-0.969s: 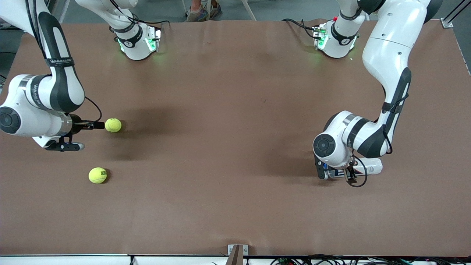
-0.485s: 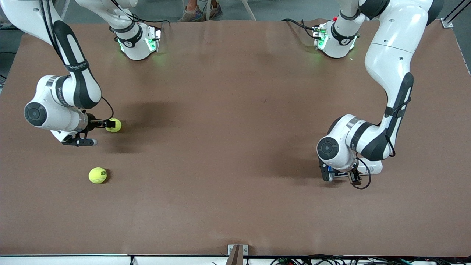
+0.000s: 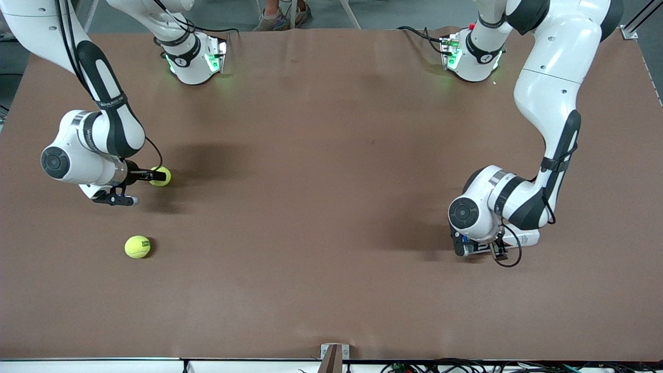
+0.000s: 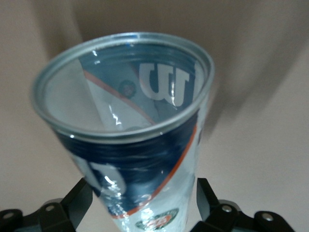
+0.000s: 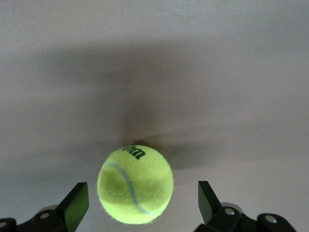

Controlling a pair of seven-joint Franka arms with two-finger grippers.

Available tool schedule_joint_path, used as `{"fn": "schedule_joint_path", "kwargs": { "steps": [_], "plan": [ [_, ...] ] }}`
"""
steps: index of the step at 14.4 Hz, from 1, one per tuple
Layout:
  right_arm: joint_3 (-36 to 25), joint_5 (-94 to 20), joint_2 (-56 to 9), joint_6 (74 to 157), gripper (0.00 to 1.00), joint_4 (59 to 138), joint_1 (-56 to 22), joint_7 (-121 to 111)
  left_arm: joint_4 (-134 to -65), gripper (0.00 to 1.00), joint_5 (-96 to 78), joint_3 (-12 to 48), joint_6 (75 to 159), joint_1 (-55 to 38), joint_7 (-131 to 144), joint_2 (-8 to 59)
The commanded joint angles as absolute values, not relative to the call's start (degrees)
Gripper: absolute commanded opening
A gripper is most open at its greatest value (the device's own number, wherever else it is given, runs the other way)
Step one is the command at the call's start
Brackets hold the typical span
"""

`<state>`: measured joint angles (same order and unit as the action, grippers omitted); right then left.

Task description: Insert tennis ball vertically with right arm

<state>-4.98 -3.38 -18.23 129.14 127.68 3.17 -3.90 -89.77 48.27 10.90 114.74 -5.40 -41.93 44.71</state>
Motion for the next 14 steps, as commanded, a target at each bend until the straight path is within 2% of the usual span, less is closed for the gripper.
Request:
{"fn": "schedule_joint_path", "kwargs": {
  "steps": [1,6,14],
  "plan": [
    [-4.6,-4.5,-18.1,129.7,1.0,128.2,3.3,-3.9,-88.9,0.9,49.7,11.1,116.1,-4.3,-41.5,46.1],
    [-4.5,-4.5,-18.5,129.7,1.0,128.2,3.3,-3.9,-89.2,0.72,49.4,11.2,117.2,-3.3,-42.1,46.4],
    [-4.5,-4.5,-20.0,129.9,0.98,128.2,3.3,-4.0,-88.9,0.7,41.2,13.9,119.4,-0.8,-50.3,44.4]
  ]
}}
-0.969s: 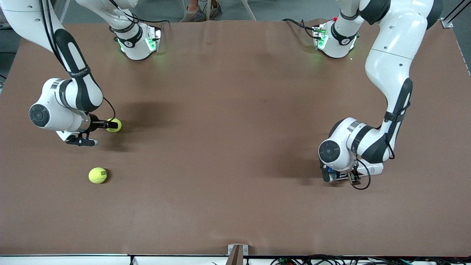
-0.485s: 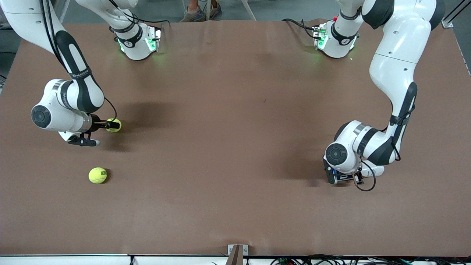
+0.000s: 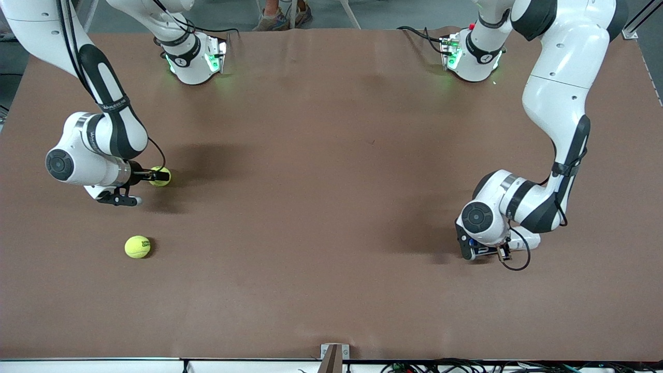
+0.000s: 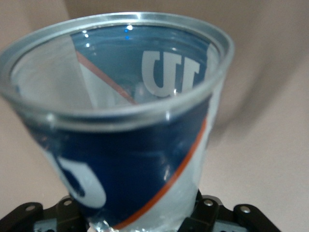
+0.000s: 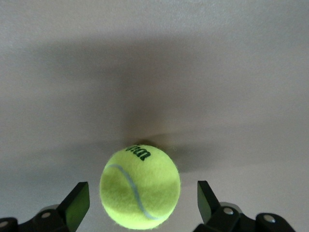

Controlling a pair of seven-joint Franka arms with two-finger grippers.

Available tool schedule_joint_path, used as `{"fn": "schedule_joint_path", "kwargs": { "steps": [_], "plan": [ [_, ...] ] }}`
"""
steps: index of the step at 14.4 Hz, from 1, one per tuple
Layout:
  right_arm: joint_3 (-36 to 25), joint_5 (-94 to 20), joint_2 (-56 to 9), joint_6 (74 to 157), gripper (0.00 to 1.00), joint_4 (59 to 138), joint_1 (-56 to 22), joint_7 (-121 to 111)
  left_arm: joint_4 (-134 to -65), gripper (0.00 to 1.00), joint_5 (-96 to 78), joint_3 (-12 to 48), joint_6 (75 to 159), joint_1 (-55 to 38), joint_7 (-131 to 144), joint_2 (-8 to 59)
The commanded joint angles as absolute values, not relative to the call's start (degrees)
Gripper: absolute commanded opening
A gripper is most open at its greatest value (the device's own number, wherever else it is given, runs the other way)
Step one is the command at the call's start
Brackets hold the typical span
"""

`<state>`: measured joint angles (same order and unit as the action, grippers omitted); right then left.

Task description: Insert tennis ball vertically with right arm

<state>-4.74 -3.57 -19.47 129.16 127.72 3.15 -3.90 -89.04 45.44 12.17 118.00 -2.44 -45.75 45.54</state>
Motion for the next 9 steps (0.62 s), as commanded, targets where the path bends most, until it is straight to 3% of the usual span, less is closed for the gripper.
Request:
{"fn": "schedule_joint_path", "kwargs": {
  "steps": [1,4,7,9],
  "plan": [
    [-4.5,-4.5,-20.0,129.8,0.98,128.2,3.3,-4.0,-88.7,0.7,38.8,15.0,119.4,-0.5,-53.1,44.0],
    [-4.5,-4.5,-20.0,129.6,0.97,128.2,3.2,-4.0,-88.9,0.69,31.4,17.0,119.3,-0.2,-58.4,40.8],
    [-4.5,-4.5,-20.0,129.5,0.65,128.2,2.6,-4.0,-88.7,0.69,23.8,18.9,119.3,-0.2,-62.5,37.6],
    [-4.5,-4.4,-20.0,129.5,0.54,128.1,2.5,-4.0,-87.6,0.7,17.2,20.6,119.3,-0.2,-63.8,36.5]
  ]
}}
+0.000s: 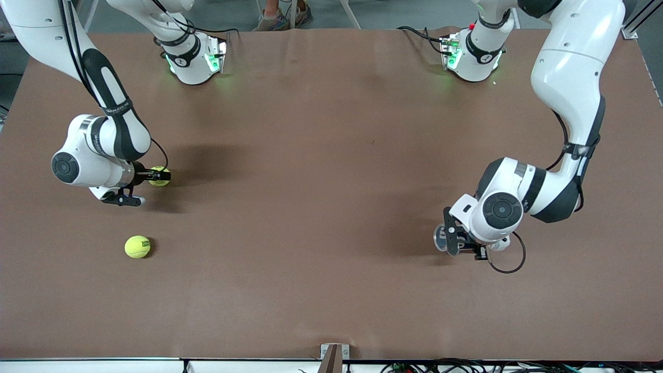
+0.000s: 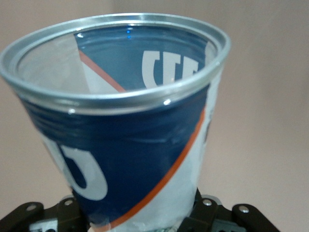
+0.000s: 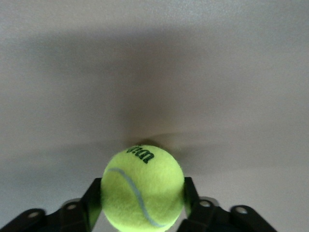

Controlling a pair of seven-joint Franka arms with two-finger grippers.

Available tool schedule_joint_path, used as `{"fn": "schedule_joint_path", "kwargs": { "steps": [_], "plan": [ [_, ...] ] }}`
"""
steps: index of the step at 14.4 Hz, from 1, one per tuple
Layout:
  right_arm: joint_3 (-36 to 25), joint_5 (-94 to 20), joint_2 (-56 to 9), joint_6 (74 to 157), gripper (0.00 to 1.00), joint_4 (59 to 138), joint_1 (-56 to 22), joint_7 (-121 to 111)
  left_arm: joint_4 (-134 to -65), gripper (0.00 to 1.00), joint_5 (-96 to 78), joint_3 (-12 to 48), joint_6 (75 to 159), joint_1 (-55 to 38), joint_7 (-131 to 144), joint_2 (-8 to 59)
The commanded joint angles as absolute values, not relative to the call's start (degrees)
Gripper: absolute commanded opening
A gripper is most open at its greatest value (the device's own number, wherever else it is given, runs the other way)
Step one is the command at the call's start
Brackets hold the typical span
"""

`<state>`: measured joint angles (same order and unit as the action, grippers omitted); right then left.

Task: Insert tennis ball vertically with right arm
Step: 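Carry the ball over the can while the left gripper raises the can upright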

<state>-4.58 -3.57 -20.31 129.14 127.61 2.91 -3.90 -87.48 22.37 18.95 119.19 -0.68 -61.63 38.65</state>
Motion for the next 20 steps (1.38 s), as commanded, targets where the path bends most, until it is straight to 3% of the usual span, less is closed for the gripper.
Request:
{"fn": "schedule_joint_path", "kwargs": {
  "steps": [1,4,8,13,17,20],
  "plan": [
    [-4.5,-4.4,-20.0,129.5,0.5,128.1,2.5,-4.0,-86.2,0.7,13.8,21.8,119.3,-0.2,-64.6,36.6],
    [-4.5,-4.5,-20.0,129.5,0.42,127.8,2.4,-4.0,-86.0,0.69,2.6,24.2,119.7,-0.2,-67.0,37.1],
    [-4.5,-4.4,-19.3,126.1,0.41,124.8,2.6,-4.3,-86.2,0.7,-10.1,28.4,129.9,-0.8,-77.5,39.9],
    [-4.5,-4.5,-19.0,104.7,0.41,106.5,2.8,-4.6,-90.3,0.69,-22.7,33.5,144.6,-1.6,-89.9,42.8],
    [-3.4,-6.4,-19.2,100.5,0.39,96.8,1.6,-4.6,-90.3,0.7,-40.5,36.0,148.4,-2.3,-103.6,46.8],
    [-3.3,-14.4,-19.2,100.5,0.36,93.1,0.1,-4.1,-90.4,0.7,-55.3,36.0,148.4,-4.8,-112.4,48.2]
  ]
}}
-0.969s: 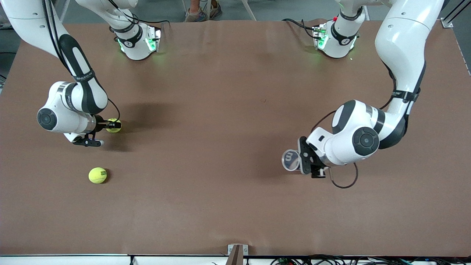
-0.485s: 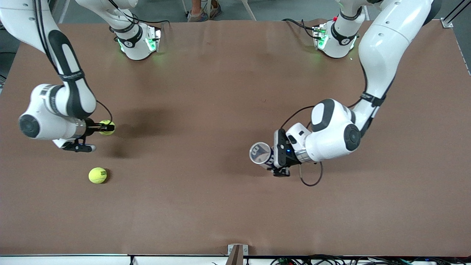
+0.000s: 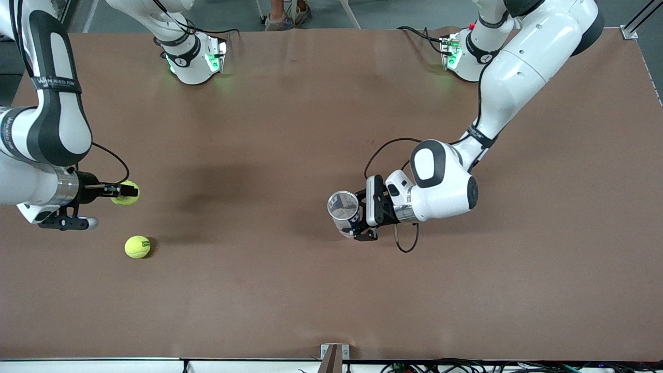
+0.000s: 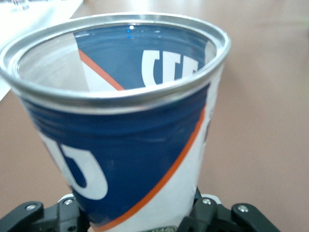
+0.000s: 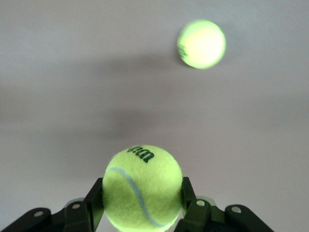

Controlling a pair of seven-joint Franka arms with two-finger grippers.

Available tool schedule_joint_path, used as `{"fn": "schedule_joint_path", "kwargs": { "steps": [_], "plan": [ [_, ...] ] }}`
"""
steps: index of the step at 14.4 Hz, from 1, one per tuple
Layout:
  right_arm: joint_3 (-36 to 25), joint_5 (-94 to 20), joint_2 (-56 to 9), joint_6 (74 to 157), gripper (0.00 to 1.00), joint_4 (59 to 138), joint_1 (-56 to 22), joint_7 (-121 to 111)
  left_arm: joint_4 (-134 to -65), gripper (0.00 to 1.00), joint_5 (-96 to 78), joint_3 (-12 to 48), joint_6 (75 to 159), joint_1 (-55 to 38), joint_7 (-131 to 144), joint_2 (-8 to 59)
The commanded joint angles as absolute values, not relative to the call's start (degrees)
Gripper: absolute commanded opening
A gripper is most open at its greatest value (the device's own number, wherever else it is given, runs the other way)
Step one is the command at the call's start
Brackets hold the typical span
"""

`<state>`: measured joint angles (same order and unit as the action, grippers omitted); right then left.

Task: Insert tennis ball vertically with right arm
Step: 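Carry the ball over the can while the left gripper raises the can upright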

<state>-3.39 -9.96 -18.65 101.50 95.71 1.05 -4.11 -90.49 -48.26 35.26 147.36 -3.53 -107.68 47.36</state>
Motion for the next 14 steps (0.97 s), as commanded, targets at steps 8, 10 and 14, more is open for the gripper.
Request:
{"fn": "schedule_joint_path", "kwargs": {
  "steps": [8,10,14],
  "plan": [
    [-3.3,-35.6,-19.4,107.4,0.34,90.4,-10.6,-4.0,-91.5,0.71,-58.1,29.8,149.7,-9.8,-113.8,48.1],
    [-3.3,-35.7,-19.5,107.8,0.3,89.1,-15.1,-3.1,-91.4,0.71,-58.2,26.2,149.7,-13.2,-112.4,48.1],
    [-3.4,-37.7,-20.5,112.6,0.3,89.2,-22.7,1.7,-91.6,0.71,-58.2,25.9,149.7,-13.4,-112.5,48.4]
  ]
}}
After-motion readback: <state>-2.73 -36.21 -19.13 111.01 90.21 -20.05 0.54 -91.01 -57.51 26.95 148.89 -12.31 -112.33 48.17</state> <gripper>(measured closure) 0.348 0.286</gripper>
